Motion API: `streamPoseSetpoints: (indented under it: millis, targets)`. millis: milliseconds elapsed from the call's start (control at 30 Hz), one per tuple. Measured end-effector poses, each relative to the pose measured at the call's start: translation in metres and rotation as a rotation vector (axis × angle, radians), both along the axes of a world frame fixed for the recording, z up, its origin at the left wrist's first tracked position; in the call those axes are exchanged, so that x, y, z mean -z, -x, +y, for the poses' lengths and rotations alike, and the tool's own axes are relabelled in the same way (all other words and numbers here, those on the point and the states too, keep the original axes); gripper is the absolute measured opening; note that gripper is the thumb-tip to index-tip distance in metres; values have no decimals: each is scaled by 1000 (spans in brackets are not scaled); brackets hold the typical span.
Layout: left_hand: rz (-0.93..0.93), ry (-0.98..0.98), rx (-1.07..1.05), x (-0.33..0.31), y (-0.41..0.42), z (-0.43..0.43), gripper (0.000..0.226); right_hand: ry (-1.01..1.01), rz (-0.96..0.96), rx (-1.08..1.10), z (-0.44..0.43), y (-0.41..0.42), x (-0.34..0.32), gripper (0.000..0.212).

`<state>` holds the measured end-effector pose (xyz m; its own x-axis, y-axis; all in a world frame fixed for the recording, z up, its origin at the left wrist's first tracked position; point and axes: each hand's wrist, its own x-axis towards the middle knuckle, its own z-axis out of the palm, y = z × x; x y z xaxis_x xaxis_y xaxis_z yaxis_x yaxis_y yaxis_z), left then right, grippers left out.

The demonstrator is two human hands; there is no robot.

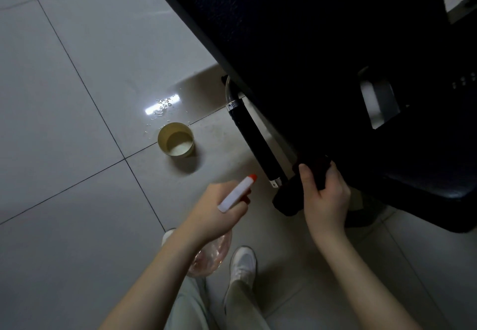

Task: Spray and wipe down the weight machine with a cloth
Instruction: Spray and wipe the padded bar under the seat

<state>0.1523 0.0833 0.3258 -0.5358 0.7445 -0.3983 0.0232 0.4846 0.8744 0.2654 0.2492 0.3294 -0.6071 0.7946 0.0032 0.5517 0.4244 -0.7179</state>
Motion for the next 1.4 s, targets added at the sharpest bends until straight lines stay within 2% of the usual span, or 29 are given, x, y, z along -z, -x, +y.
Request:
streamPoseSetpoints:
  millis: [67, 267, 367, 533, 633, 733, 933, 1000, 1100, 1400]
  targets:
    - [68, 22, 17, 3, -7, -1, 49, -12, 0, 1, 0, -3, 0, 55]
    - [100, 58, 27, 6, -18, -5, 43, -27, -5, -14, -2, -9, 3, 57]
    - [66, 58, 31, 3, -17, -7, 54, -73, 2, -44, -2, -5, 3, 55]
    - [98, 37, -9, 5, -12, -16, 42, -268, -5, -171, -9, 31, 11, 47]
    - [91, 43, -39, 7, -7, -20, 38, -449, -189, -358, -19, 41, 39, 49]
    - [88, 48, -46, 8, -3, -24, 38, -447, -301, -423, -26, 28, 54, 67]
    - [79, 43, -29, 13, 5, -30, 38, -370, -335, -514, -16, 37, 40, 57]
    - [80, 52, -26, 15, 7, -30, 38, -340, -373, -549, -12, 45, 42, 64]
    - [85, 66, -22, 18, 8, -30, 38, -357, -352, -594, -9, 40, 46, 83]
    - [72, 60, -48, 10, 11, -31, 39, -458, -277, -600, -11, 1, 44, 81]
